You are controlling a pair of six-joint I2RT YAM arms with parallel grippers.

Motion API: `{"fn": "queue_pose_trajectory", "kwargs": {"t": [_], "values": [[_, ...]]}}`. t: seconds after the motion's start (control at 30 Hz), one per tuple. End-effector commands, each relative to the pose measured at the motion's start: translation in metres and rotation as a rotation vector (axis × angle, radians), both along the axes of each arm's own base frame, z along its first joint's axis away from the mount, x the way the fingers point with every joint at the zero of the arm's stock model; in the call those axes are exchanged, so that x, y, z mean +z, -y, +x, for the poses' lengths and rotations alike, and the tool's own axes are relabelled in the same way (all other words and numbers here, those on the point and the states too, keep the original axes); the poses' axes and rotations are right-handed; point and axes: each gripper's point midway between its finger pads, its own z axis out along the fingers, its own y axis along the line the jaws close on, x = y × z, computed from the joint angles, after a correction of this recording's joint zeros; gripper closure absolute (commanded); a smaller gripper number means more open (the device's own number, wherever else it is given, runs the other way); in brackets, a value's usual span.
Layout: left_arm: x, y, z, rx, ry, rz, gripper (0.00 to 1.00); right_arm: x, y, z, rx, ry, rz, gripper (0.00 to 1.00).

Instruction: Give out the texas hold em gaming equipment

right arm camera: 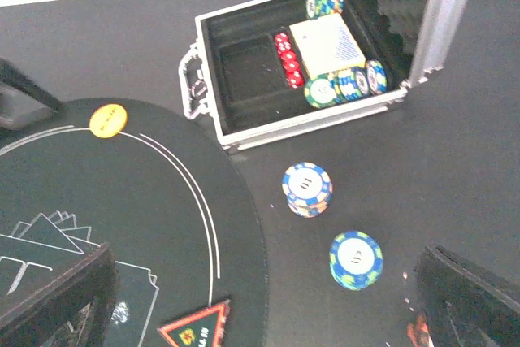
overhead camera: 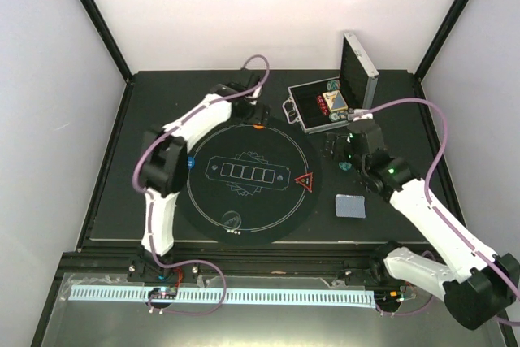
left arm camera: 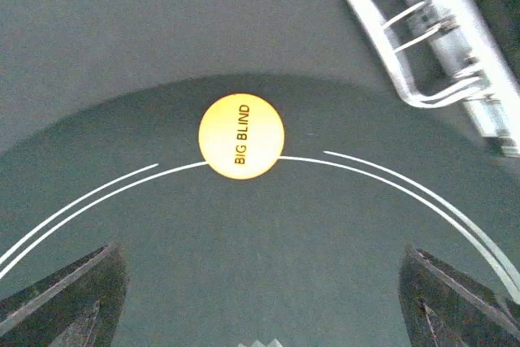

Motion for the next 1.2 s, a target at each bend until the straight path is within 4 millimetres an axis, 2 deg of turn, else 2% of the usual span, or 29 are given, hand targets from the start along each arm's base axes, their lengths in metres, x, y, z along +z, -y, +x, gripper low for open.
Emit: {"fn": "queue_pose_trajectory", "kwargs": {"t": [0.0, 0.07, 0.17, 0.33, 0.43, 0.53, 0.7, 0.93, 1.17], "values": [[0.143, -0.013, -0.012, -0.015, 0.29, -0.115, 0.07, -0.019, 0.024, -0.014, -0.067, -0.108, -0.081, 0.0], [0.167, -0.027, -0.031, -0.028, 0.336, -0.113, 0.06, -0.03, 0.03, -0.016, -0.072, -0.16, -0.093, 0.0], [0.187, -0.057, -0.063, -0.035, 0.368, -0.116, 0.04, -0.048, 0.035, -0.012, -0.063, -0.247, -0.103, 0.0], [0.19, -0.129, -0.115, 0.05, 0.394, -0.193, 0.04, -0.08, 0.039, 0.007, -0.035, -0.398, -0.193, 0.0], [0.183, -0.17, -0.143, 0.124, 0.459, -0.159, 0.01, -0.094, 0.043, 0.02, -0.037, -0.454, -0.233, 0.0], [0.173, -0.198, -0.164, 0.176, 0.507, -0.086, 0.01, -0.103, 0.044, 0.034, -0.023, -0.475, -0.259, 0.0], [0.14, -0.213, -0.172, 0.197, 0.477, -0.014, 0.01, -0.108, 0.028, 0.062, 0.036, -0.484, -0.262, 0.01], [0.14, -0.217, -0.169, 0.195, 0.456, 0.025, 0.01, -0.137, 0.011, 0.091, 0.085, -0.565, -0.267, 0.05], [0.14, -0.218, -0.172, 0.194, 0.47, 0.022, 0.01, -0.154, 0.013, 0.11, 0.065, -0.597, -0.315, 0.15]]}}
